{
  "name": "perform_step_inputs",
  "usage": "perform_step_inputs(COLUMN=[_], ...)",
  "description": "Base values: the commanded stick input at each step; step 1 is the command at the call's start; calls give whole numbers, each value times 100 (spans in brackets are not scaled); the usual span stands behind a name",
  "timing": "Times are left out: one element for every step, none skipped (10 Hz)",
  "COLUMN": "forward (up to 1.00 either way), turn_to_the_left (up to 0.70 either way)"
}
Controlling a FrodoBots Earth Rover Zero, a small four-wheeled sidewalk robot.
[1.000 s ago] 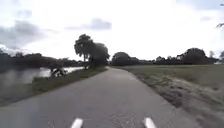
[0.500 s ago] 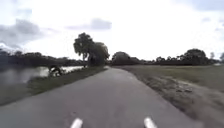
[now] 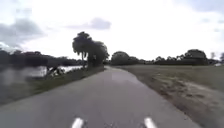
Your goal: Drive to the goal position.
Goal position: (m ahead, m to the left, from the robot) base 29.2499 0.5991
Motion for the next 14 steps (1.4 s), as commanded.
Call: perform_step_inputs(forward=[85,85,85,85,85,85,85,85,85,85,85,85,85,85], turn_to_the_left=[34,34,10,0,0,0,0,0,0,0,0,0,-24,-34])
